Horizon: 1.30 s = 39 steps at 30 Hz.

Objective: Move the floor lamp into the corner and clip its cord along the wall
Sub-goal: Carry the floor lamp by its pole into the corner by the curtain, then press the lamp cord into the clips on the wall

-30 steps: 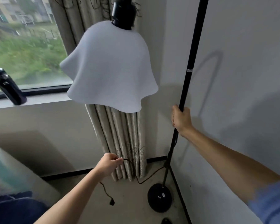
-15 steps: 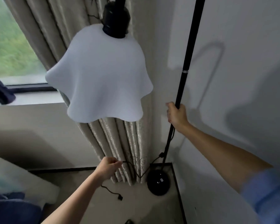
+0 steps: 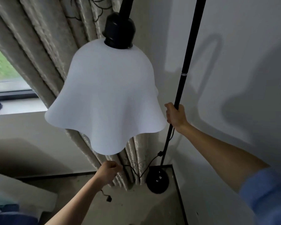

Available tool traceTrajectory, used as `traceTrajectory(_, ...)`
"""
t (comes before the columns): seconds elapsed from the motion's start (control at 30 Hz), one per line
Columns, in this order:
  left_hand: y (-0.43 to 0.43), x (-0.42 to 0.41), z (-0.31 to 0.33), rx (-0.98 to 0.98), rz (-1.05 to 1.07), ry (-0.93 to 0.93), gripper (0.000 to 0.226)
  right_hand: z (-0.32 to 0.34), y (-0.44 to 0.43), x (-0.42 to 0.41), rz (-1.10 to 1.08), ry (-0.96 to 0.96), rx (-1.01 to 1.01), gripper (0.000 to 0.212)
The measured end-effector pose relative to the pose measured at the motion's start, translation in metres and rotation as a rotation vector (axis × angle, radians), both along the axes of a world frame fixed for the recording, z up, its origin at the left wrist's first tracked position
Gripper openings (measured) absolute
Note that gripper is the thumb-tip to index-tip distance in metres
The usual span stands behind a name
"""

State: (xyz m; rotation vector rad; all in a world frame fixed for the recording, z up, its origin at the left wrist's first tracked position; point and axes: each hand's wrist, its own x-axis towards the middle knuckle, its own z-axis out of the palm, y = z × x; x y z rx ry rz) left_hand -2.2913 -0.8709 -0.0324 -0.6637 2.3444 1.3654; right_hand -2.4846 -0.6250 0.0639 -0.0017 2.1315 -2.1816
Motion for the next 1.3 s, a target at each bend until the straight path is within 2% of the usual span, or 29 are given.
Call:
traceTrajectory(0.27,0.014,0.018,-0.019,0.025,-0.024,-0.002,0.028,-0.013,0.004,0.005,0.015,-0.001,0.136,0.046)
traceTrajectory(0.47,0.011,0.033,-0.022,0.01,-0.089,0.001,0.03,-0.041,0.02,0.029,0.133,-0.111,0.561,0.037)
traceTrajectory(0.53,0.009,0.034,-0.02,0.025,-0.106,-0.006,0.025,-0.053,0.029,0.038,0.2,-0.168,0.644,0.026)
traceTrajectory(0.6,0.007,0.032,-0.018,0.039,-0.137,-0.014,0.023,-0.061,0.036,0.047,0.22,-0.203,0.69,0.032)
traceTrajectory(0.73,0.001,0.029,-0.017,0.06,-0.27,-0.061,0.024,-0.069,0.048,0.075,0.085,-0.257,0.675,0.046)
traceTrajectory(0.93,0.002,0.017,-0.035,0.053,-0.462,-0.17,0.03,-0.096,0.063,0.161,-0.14,-0.38,0.686,0.026)
traceTrajectory(1.07,0.035,0.025,-0.055,0.017,-0.64,-0.209,0.029,-0.135,0.079,0.239,-0.208,-0.569,0.647,0.029)
traceTrajectory(1.2,0.058,0.034,-0.081,0.009,-0.705,-0.266,0.032,-0.164,0.109,0.309,-0.293,-0.712,0.571,0.025)
traceTrajectory(1.3,0.077,0.034,-0.107,-0.029,-0.704,-0.277,0.027,-0.19,0.131,0.346,-0.375,-0.758,0.558,0.011)
